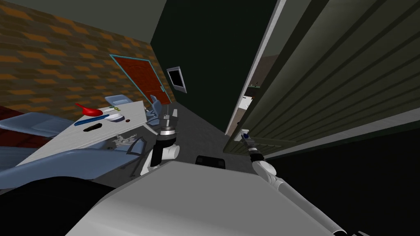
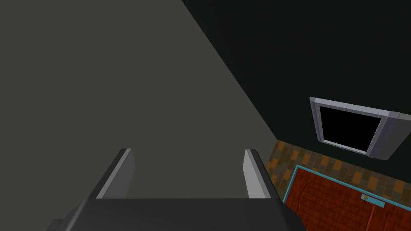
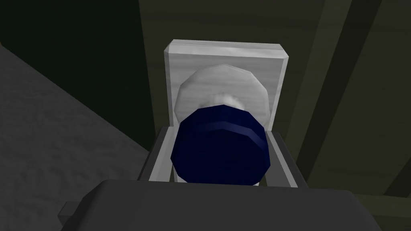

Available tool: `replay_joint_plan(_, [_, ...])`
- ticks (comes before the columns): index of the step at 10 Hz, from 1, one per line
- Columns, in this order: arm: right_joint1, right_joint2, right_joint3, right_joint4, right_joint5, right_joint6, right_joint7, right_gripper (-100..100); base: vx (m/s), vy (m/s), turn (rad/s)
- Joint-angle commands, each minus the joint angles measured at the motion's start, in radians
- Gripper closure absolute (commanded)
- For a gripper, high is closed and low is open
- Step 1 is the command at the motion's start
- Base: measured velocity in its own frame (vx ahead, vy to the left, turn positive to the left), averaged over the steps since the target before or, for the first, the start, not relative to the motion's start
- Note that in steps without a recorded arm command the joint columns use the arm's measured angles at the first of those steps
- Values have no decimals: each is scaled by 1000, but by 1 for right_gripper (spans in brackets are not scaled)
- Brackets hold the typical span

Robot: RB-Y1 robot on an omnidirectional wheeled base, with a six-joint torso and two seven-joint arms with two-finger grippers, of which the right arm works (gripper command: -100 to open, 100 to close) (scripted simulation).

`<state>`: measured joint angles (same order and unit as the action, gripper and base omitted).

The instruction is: Pull the door open

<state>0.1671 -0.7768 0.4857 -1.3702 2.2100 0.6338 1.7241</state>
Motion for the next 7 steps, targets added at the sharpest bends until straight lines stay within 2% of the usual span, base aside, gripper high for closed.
replay_joint_plan(1, [2,-10,7,-1,11,10,-17,100,-215,-86,122])
replay_joint_plan(6, [7,-39,24,-2,38,35,-61,100,-204,-77,132])
replay_joint_plan(7, [9,-36,23,0,34,26,-55,100,-83,-36,32])
